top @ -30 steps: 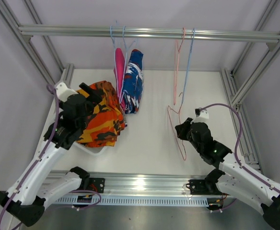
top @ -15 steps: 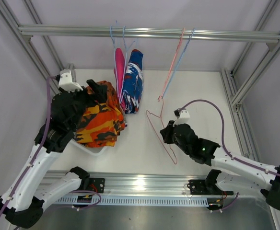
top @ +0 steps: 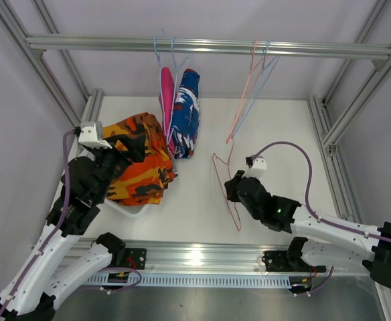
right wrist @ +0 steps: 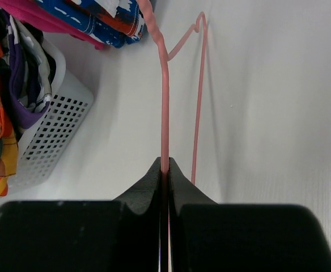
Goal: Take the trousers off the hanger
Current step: Place the hanger at the clothesline.
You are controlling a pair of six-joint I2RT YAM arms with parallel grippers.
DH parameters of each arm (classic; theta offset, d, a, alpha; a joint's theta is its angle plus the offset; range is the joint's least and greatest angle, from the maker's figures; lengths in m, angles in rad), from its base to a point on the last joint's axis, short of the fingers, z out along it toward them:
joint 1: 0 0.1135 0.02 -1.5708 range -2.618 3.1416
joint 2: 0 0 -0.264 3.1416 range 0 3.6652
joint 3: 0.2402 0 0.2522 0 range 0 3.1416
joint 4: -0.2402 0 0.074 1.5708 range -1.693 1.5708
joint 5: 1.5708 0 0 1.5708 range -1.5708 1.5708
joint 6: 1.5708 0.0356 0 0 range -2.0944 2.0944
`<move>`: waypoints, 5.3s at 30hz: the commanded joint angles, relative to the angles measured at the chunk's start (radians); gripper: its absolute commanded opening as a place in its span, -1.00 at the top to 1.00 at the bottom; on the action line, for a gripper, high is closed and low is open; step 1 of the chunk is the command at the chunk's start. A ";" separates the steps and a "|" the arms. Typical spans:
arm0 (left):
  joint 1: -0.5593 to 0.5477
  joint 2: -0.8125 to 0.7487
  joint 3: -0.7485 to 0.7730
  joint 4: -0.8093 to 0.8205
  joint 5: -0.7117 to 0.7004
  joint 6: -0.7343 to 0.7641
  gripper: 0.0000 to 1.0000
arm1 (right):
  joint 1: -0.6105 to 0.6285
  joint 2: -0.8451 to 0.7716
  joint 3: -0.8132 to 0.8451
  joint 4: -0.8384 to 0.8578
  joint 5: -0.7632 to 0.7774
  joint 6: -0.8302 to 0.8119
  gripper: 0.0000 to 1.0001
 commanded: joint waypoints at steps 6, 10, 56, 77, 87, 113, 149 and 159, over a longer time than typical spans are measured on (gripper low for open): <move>-0.008 -0.022 -0.009 0.056 -0.009 0.043 -0.99 | 0.019 -0.146 -0.013 0.067 0.123 -0.018 1.00; -0.018 -0.026 -0.007 0.058 -0.031 0.063 -0.99 | 0.017 -0.185 0.020 0.038 0.161 -0.056 1.00; -0.037 -0.029 -0.024 0.073 -0.069 0.101 -0.99 | -0.023 -0.303 0.449 -0.359 0.419 -0.420 1.00; -0.037 -0.045 -0.035 0.087 -0.097 0.124 -0.99 | -0.440 0.051 0.843 -0.385 -0.035 -0.561 1.00; -0.037 -0.062 -0.039 0.099 -0.109 0.136 -0.99 | -0.474 0.160 0.997 -0.390 -0.075 -0.592 1.00; -0.037 -0.074 -0.044 0.104 -0.114 0.141 -0.99 | -0.624 0.367 1.152 -0.390 -0.248 -0.563 1.00; -0.037 -0.088 -0.046 0.105 -0.112 0.141 -0.99 | -0.675 0.392 1.017 -0.351 -0.339 -0.524 1.00; -0.037 -0.091 -0.046 0.108 -0.112 0.142 -0.99 | -0.667 0.366 0.951 -0.342 -0.342 -0.512 0.90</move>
